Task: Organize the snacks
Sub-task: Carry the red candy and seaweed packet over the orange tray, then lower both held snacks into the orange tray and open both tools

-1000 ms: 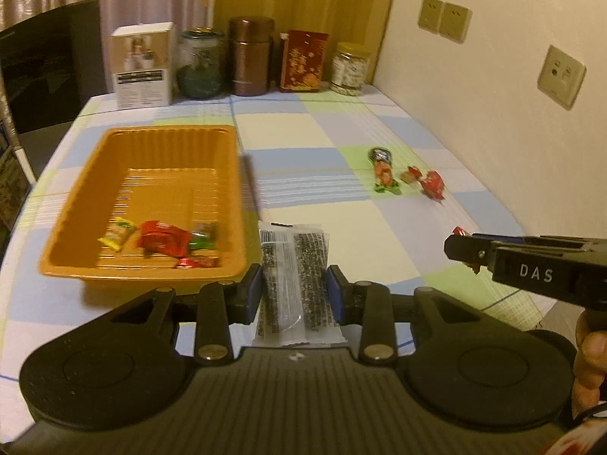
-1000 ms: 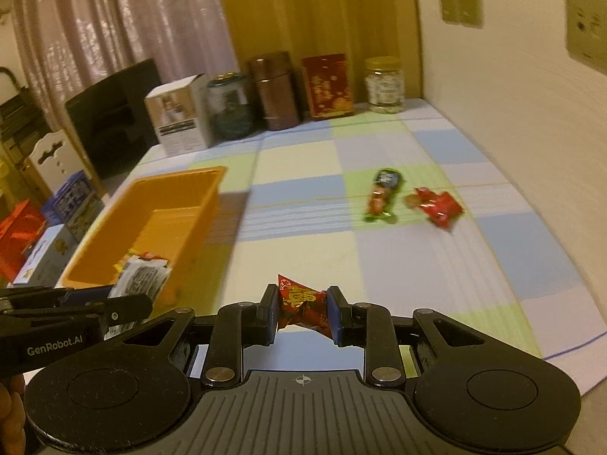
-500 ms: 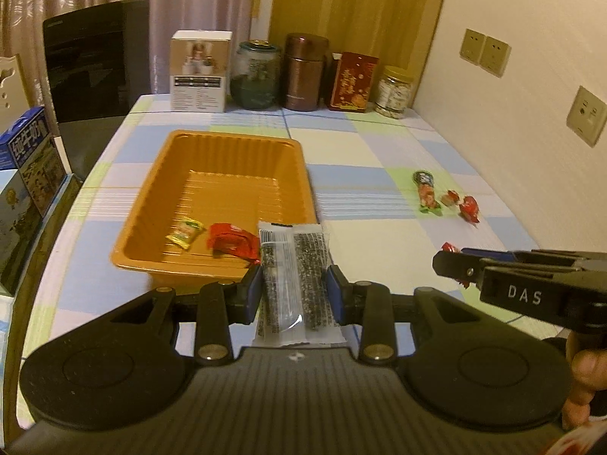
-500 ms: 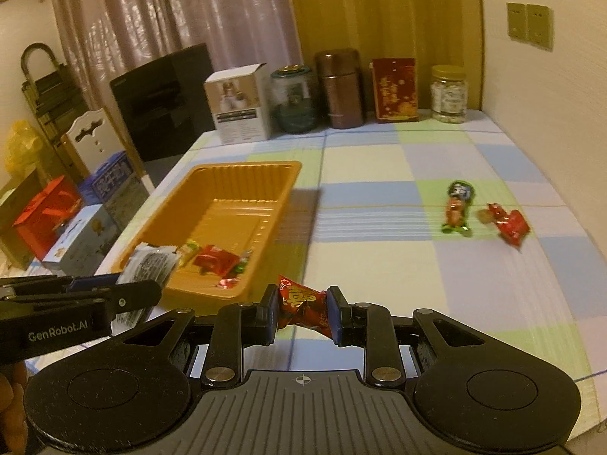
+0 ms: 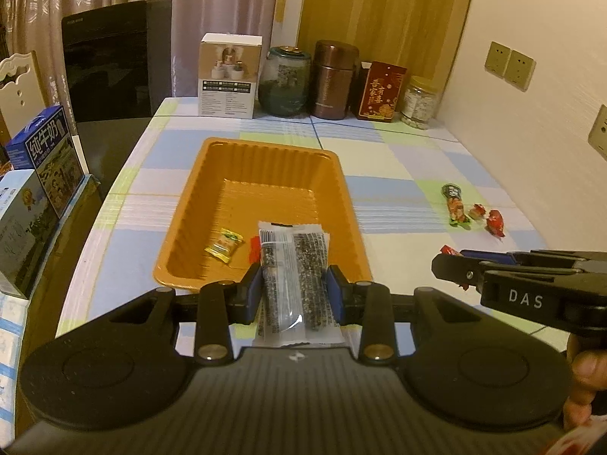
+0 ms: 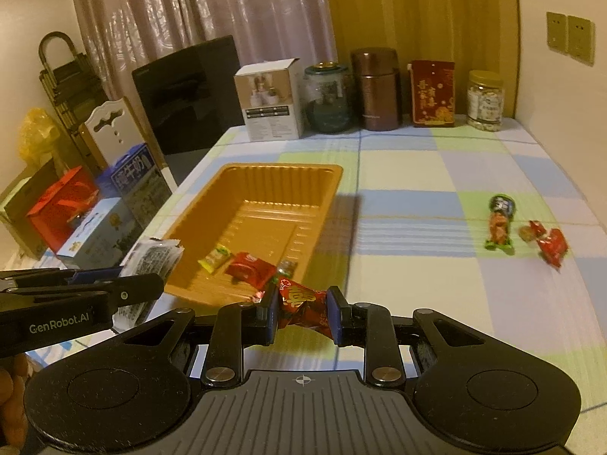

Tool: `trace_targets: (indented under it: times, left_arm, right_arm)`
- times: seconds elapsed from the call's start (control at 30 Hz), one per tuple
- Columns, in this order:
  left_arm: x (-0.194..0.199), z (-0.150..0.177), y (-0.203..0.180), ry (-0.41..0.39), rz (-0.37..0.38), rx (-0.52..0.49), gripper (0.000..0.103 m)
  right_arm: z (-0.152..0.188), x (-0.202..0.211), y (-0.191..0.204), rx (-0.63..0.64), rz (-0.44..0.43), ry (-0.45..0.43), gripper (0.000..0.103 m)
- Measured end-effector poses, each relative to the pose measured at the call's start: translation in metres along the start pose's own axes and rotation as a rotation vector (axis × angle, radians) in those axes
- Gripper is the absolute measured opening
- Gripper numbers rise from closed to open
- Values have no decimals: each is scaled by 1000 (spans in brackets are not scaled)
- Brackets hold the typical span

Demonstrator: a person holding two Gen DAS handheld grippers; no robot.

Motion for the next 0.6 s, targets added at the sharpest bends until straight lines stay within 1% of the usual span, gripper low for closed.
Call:
trace_targets:
  times: [0.2, 0.6]
  left_arm:
    - [-16, -11, 15, 6, 0, 9, 32]
    - [-49, -31, 37, 9, -21, -20, 32]
  right_arm:
    - [-11, -23, 7, 6, -13, 7, 27]
    - [-37, -66, 16, -11, -48, 7, 27]
Point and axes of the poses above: each gripper's, at about its wrist camera, not at the fingertips, and x roughly against the way its jaws point, y to its left, z to its underside, the point moved 8 cm from there along -x, roughly the way its jaws point, and after that the axes turned 10 degrees about -z, right-handed, at the moved point
